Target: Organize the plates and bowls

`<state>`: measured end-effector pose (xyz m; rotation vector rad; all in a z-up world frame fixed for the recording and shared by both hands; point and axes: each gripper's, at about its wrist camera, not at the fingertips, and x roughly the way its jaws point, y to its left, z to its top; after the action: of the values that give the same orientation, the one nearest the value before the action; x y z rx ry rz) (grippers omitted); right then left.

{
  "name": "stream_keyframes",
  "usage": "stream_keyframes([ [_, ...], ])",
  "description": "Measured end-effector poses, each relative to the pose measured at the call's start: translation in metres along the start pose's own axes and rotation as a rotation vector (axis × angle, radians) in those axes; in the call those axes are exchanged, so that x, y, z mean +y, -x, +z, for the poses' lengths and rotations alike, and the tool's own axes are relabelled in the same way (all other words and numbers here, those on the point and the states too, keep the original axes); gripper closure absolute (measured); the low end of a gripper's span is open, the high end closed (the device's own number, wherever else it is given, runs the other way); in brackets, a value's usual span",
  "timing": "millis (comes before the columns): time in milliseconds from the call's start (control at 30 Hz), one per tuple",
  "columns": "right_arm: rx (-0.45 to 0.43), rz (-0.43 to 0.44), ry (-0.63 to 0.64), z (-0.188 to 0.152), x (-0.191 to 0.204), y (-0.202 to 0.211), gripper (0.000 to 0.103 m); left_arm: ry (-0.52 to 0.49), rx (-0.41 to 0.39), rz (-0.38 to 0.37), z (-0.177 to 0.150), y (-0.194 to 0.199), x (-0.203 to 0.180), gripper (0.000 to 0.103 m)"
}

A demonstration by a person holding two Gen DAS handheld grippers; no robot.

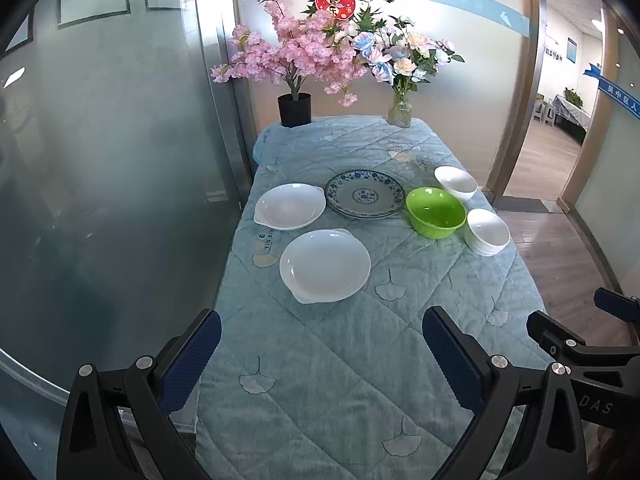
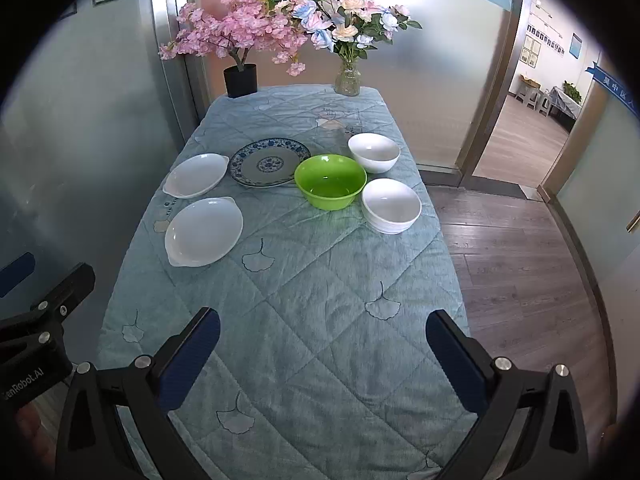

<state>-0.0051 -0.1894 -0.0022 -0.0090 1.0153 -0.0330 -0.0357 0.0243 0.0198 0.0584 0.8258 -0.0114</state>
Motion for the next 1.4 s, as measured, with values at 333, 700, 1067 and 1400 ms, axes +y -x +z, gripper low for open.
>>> stream_keyframes([
  [333,0.02,0.023,-0.019,-0.001,0.0,-0.005,0.001,-0.006,0.004,0.009,0.0,0.0,0.001,0.002],
  [700,0.036,0.034,-0.012,0.001,0.002,-0.017,0.001,-0.009,0.022,0.022,0.003,-0.011,0.003,0.002],
  [1067,0.082,0.036,-0.011,0.007,0.004,-0.041,0.001,-0.02,0.047,0.036,0.01,-0.036,0.001,0.002],
  [1400,0.088,0.03,0.02,0.039,-0.005,-0.073,0.001,-0.047,0.037,0.038,0.049,-0.075,0.004,0.001],
])
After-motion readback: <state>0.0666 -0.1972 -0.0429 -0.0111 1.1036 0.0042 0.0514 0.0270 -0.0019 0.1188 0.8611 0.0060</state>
